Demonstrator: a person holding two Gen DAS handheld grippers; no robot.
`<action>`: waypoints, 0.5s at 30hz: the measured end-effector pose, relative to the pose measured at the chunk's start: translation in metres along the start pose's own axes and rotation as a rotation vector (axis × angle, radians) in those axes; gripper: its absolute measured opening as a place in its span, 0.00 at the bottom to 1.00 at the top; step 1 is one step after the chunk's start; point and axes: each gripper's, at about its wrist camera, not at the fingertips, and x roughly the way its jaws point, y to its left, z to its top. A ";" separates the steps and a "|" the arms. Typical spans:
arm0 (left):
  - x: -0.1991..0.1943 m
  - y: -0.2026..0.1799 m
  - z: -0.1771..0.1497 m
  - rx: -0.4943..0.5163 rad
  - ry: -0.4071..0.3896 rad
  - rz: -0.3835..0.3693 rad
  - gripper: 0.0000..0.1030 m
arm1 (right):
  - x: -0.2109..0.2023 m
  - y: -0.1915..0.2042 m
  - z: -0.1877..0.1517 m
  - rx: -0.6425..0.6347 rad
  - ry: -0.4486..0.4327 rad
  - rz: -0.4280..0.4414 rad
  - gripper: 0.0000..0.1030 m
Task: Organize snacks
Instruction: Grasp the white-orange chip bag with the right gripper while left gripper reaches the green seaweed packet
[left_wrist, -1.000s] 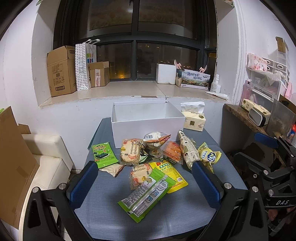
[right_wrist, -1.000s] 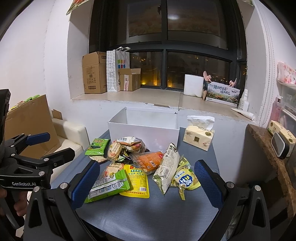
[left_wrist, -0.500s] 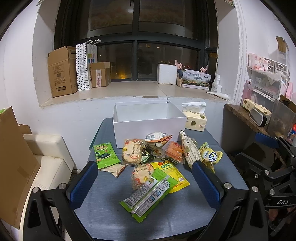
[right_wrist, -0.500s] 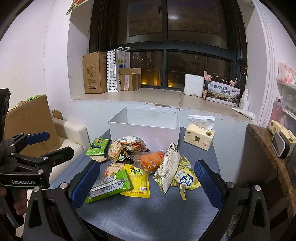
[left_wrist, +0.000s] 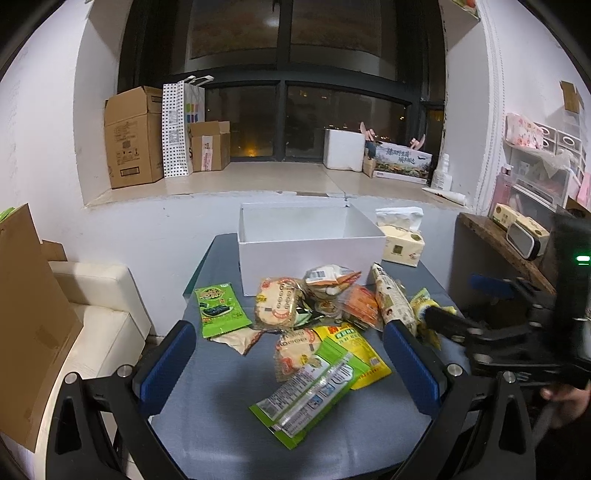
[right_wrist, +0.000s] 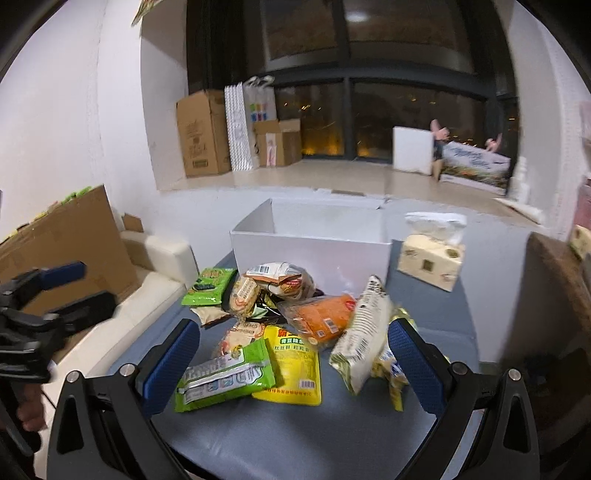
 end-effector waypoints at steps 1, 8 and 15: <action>0.003 0.003 0.000 -0.008 -0.003 0.003 1.00 | 0.009 0.001 0.001 -0.009 0.007 -0.004 1.00; 0.036 0.031 -0.004 -0.057 0.024 0.036 1.00 | 0.105 0.010 0.022 -0.020 0.105 0.045 1.00; 0.069 0.053 -0.013 -0.069 0.056 0.056 1.00 | 0.185 0.011 0.034 0.042 0.195 0.051 1.00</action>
